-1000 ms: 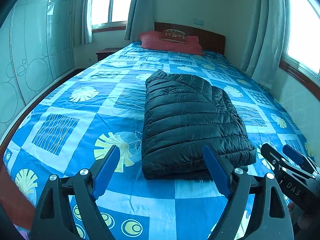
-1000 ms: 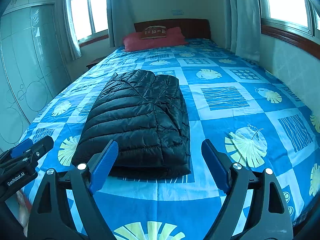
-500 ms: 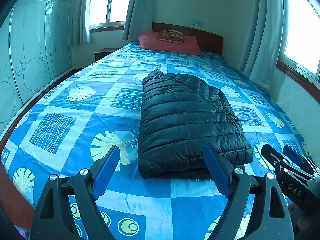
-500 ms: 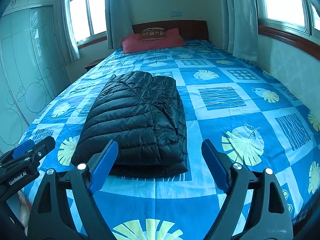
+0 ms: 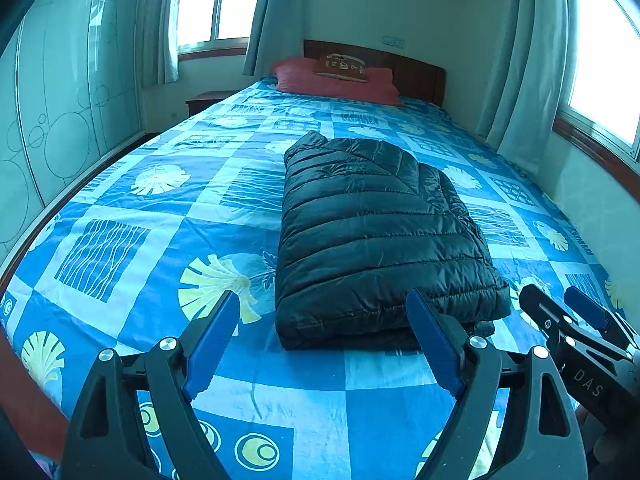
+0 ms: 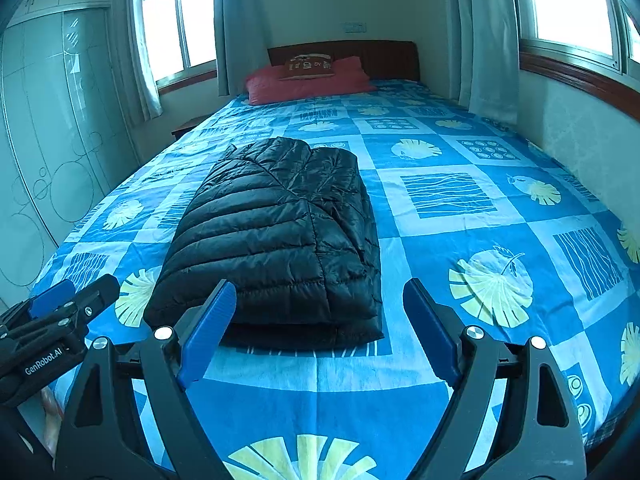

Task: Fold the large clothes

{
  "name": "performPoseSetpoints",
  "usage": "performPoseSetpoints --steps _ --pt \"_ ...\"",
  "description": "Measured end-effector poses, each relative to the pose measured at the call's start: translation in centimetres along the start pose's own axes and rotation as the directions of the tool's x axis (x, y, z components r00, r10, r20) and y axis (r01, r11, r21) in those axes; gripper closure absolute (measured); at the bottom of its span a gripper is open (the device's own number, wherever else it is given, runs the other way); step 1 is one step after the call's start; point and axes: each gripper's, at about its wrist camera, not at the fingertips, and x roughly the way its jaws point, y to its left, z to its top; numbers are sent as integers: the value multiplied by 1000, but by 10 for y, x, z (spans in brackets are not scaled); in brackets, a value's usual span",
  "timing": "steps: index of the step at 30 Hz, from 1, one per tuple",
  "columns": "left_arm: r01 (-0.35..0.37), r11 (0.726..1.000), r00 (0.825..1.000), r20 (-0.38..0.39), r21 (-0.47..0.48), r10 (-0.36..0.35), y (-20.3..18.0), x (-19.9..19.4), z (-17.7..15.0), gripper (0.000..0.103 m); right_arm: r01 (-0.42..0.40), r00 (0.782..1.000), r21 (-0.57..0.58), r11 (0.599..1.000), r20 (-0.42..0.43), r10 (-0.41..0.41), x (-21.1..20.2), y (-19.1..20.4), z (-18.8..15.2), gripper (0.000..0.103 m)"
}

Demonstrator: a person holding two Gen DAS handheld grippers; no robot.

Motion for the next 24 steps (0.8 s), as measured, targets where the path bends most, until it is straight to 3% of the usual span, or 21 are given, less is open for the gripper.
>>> performPoseSetpoints --steps 24 --pt "-38 999 999 16 2 38 6 -2 2 19 -23 1000 -4 1000 -7 23 8 7 -2 18"
